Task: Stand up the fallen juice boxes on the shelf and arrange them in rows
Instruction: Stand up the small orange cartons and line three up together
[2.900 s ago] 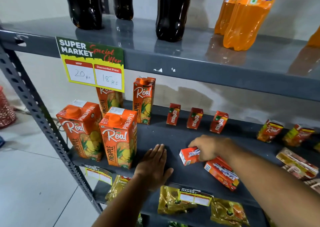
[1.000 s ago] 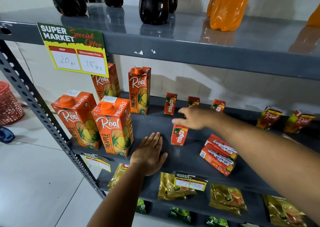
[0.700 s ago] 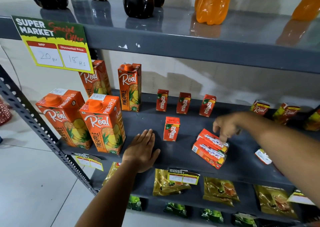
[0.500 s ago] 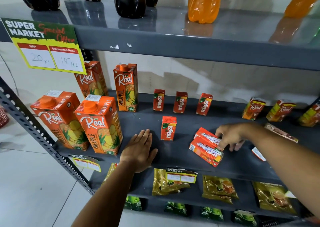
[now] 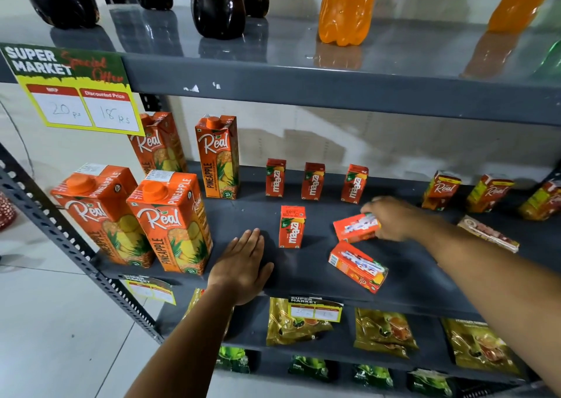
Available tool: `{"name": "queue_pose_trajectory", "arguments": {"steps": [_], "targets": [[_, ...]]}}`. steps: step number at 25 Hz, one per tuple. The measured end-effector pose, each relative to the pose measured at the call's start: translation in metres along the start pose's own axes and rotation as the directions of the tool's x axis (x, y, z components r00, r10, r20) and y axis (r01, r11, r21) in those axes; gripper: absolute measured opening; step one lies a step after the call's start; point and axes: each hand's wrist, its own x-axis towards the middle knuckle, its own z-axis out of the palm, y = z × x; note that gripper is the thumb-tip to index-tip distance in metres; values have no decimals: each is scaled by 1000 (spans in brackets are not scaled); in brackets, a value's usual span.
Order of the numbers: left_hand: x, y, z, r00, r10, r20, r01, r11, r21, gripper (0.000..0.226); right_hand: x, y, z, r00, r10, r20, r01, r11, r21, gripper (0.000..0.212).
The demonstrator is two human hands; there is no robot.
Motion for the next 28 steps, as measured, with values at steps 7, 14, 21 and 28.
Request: {"name": "queue_pose_trajectory", "arguments": {"steps": [7,14,21,28], "targets": [[0,1,0,1000,-10,2,10,1000,9,75,11,-47,-29,915,-399,-52,395,916,-73,50],[0,0,-1,1000,-6,-5,6,1000,4,75,10,-46,-37,943,-332,-37,334,938,90,86],[0,0,0,1000,-12,-2,12,1000,15,75,11,-45,-41,906,-415,-85,393,899,-194,55],[1,0,1,1000,-10,-2,10,1000,30,75,22,-70,-33,991,92,-101,-106,985,-134,54]]}}
